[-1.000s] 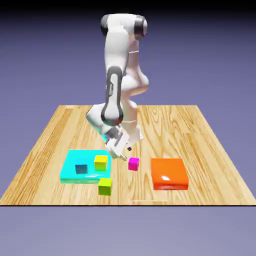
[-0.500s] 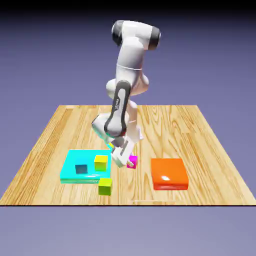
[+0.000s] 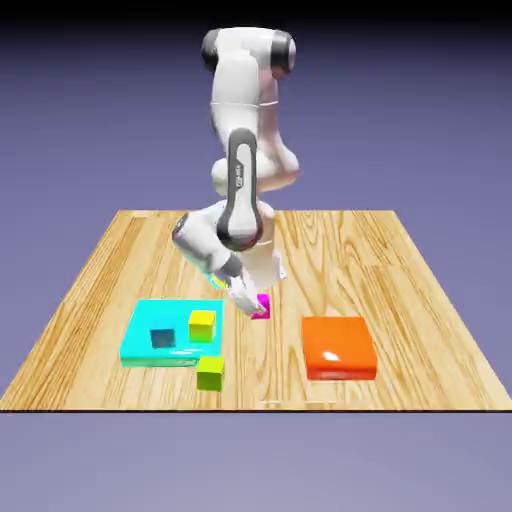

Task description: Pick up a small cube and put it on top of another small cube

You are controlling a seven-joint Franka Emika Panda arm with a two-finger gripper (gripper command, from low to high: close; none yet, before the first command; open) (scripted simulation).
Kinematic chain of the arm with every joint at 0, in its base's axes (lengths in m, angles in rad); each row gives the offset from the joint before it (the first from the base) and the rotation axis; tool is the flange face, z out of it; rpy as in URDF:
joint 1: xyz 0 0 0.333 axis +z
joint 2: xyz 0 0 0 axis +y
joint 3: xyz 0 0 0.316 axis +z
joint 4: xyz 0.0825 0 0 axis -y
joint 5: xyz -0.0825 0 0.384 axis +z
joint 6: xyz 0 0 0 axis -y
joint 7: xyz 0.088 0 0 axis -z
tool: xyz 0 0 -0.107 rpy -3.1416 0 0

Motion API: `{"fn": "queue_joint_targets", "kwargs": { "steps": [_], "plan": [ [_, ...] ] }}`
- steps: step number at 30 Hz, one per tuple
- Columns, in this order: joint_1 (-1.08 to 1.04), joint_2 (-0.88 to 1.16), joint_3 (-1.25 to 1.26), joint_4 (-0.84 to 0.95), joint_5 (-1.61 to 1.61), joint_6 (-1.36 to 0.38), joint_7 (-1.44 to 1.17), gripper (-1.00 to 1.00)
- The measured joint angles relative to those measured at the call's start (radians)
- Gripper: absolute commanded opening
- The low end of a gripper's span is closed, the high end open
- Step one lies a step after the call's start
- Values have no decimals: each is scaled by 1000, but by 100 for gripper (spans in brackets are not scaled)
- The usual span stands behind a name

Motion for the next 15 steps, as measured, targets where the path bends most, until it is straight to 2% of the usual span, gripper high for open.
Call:
{"fn": "queue_joint_targets", "kwargs": {
  "steps": [15],
  "plan": [
    [-221, 1, 305, 150, -652, -139, -304, -100]
  ]
}}
